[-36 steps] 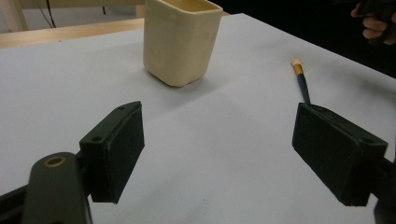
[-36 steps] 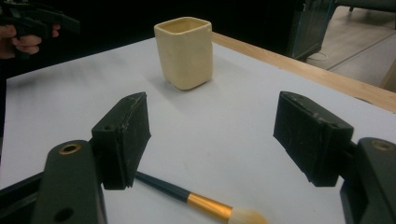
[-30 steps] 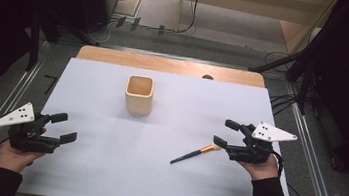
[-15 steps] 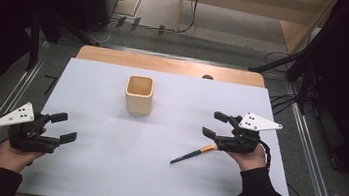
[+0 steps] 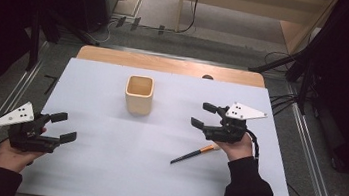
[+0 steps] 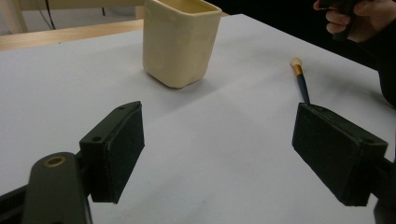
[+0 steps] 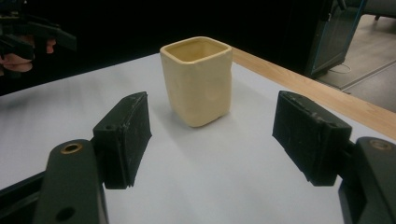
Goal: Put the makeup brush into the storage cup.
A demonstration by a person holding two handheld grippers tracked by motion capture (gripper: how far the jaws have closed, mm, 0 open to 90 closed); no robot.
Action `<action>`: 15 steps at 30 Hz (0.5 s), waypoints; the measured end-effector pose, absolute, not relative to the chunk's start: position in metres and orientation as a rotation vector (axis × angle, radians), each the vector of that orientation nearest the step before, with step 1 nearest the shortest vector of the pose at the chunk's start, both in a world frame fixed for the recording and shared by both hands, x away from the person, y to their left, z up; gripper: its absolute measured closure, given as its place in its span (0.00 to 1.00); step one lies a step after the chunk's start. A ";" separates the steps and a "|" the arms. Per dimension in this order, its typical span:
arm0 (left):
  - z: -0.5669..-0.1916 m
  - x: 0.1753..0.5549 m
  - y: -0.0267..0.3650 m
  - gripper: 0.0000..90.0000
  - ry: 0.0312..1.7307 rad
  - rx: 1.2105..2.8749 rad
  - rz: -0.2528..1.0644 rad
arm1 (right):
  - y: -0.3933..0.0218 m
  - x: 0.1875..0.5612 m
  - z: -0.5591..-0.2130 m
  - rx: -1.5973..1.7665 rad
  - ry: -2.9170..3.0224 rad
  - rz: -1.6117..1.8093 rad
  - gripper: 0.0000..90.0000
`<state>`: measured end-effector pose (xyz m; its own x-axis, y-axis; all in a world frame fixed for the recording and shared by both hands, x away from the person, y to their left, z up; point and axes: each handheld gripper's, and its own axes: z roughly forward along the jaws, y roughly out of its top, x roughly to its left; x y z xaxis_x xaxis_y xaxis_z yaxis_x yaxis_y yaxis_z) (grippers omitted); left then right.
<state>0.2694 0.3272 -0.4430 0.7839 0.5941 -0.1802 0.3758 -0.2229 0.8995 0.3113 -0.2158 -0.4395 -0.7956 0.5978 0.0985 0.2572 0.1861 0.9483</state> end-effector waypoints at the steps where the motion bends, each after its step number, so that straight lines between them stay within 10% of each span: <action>1: -0.443 0.270 0.328 0.20 0.745 1.842 0.241 | -0.214 0.312 -0.440 0.806 2.174 1.644 0.33; 15: -0.443 0.270 0.328 0.20 0.745 1.831 0.240 | -0.204 0.323 -0.437 0.728 2.324 1.601 0.34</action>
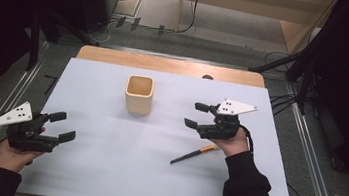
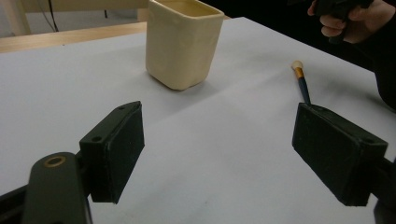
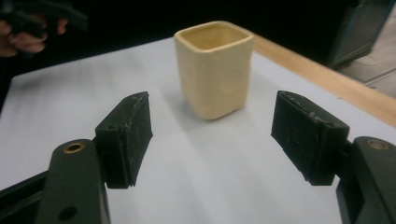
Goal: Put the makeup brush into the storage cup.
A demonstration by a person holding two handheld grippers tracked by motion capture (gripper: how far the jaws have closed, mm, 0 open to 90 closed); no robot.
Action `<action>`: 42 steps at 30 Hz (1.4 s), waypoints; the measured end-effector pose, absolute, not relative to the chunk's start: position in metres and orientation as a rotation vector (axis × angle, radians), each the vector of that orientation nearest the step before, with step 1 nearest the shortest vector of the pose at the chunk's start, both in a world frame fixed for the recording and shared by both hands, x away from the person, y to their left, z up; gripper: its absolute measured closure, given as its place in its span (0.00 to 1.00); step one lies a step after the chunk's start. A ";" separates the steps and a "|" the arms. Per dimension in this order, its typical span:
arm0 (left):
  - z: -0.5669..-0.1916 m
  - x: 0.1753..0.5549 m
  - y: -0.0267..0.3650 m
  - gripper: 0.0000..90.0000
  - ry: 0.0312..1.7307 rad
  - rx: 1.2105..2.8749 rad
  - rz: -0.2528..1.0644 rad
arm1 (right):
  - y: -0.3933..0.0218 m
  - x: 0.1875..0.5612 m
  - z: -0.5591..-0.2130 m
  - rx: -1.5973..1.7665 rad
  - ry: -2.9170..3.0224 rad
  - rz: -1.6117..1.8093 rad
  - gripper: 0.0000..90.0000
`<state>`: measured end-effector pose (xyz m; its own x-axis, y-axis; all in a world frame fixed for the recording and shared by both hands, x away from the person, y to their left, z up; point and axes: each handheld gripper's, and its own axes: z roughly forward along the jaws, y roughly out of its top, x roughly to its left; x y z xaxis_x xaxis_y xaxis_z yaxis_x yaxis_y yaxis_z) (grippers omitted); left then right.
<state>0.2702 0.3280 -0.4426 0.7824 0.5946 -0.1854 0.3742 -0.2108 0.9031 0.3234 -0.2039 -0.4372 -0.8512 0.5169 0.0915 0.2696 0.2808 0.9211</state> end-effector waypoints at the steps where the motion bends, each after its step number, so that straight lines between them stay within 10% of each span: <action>1: -0.443 0.271 0.327 0.20 0.743 1.836 0.238 | -0.204 0.324 -0.435 0.714 2.342 1.589 0.34; 18: -0.445 0.272 0.325 0.20 0.749 1.849 0.227 | -0.204 0.340 -0.405 0.442 2.702 1.341 0.23; 42: -0.445 0.272 0.323 0.20 0.740 1.857 0.222 | -0.197 0.338 -0.415 0.033 2.897 0.956 0.32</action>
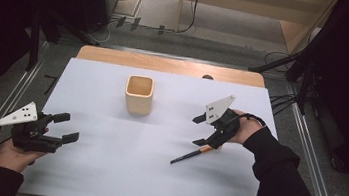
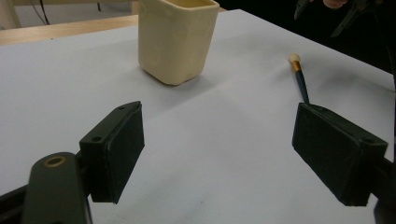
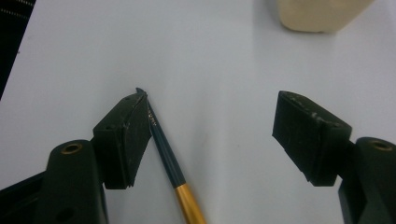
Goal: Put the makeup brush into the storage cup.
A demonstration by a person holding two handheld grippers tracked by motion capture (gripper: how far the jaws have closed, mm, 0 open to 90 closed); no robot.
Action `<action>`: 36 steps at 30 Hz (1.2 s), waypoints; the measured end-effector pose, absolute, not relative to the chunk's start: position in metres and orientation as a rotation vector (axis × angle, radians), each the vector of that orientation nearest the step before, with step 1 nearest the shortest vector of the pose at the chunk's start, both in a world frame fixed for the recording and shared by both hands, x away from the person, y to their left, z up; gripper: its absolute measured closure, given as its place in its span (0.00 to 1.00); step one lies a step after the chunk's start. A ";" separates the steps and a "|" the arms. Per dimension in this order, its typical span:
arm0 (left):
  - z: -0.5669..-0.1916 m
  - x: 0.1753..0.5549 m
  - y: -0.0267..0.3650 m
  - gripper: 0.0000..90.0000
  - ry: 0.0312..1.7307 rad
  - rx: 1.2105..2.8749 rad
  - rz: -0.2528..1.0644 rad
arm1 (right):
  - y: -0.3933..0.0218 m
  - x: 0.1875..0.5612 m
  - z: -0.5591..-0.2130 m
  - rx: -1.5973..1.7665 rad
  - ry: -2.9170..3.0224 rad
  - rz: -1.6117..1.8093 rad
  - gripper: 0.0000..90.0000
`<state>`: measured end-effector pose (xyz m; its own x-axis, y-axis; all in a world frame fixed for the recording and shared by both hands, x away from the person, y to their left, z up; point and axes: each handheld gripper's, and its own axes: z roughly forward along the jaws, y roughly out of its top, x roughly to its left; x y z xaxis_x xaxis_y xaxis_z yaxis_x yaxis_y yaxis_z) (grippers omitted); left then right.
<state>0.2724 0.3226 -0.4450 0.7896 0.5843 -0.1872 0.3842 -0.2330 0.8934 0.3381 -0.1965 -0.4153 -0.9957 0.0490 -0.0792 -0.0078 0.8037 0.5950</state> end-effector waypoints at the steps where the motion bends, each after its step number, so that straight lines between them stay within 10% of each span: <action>1: -0.445 0.272 0.323 0.20 0.740 1.855 0.223 | -0.195 0.338 -0.417 0.016 2.905 0.941 0.32; 36: -0.446 0.272 0.323 0.20 0.739 1.865 0.225 | -0.200 0.343 -0.459 -0.102 3.029 0.767 0.41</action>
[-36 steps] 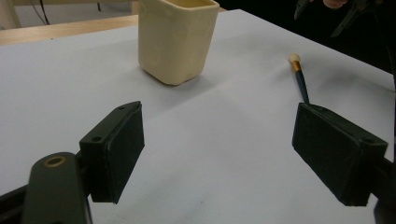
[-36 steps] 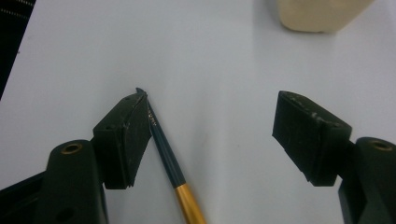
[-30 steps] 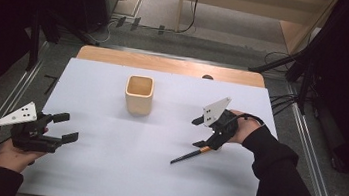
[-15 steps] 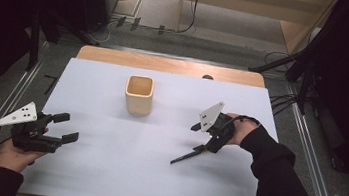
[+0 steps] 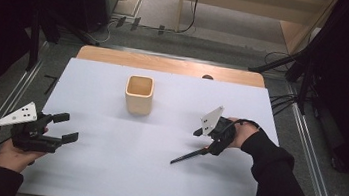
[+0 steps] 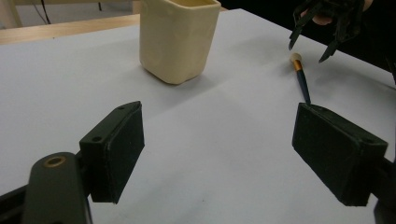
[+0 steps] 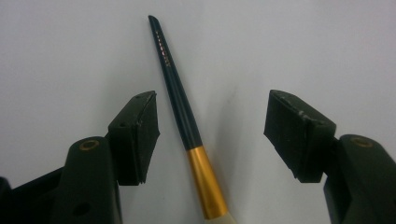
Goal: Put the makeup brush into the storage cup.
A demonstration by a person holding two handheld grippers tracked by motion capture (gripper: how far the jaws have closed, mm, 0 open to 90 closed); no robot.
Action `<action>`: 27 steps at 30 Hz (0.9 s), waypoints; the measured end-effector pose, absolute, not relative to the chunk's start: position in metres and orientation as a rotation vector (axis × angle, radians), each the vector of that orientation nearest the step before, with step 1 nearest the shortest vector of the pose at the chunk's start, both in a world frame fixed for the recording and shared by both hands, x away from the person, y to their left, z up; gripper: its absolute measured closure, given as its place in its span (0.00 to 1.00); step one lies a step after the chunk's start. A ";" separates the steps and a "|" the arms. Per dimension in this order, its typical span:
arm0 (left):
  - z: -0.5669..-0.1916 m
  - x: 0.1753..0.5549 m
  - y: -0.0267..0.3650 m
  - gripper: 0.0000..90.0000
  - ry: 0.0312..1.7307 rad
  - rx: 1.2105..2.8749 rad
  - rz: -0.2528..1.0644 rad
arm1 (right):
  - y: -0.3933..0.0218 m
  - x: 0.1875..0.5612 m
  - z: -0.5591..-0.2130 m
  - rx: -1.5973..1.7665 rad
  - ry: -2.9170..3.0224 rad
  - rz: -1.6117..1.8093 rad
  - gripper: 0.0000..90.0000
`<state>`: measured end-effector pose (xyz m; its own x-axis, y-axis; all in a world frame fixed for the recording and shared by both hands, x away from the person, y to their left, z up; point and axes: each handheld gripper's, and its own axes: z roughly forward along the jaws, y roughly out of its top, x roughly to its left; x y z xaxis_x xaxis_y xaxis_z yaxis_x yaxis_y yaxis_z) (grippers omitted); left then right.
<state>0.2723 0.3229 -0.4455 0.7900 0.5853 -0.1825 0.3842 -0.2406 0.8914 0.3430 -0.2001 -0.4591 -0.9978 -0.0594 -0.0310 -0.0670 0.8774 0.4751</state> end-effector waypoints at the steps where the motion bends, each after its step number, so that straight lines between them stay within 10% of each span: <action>1: -0.446 0.272 0.323 0.20 0.739 1.869 0.227 | -0.202 0.343 -0.460 -0.101 3.031 0.758 0.41; 27: -0.446 0.272 0.322 0.20 0.747 1.872 0.230 | -0.233 0.346 -0.483 -0.001 3.061 0.716 0.53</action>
<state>0.2716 0.3225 -0.4464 0.7858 0.5918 -0.1796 0.3885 -0.2464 0.8879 0.3460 -0.2332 -0.4831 -1.0000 -0.0011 0.0021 -0.0001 0.8962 0.4437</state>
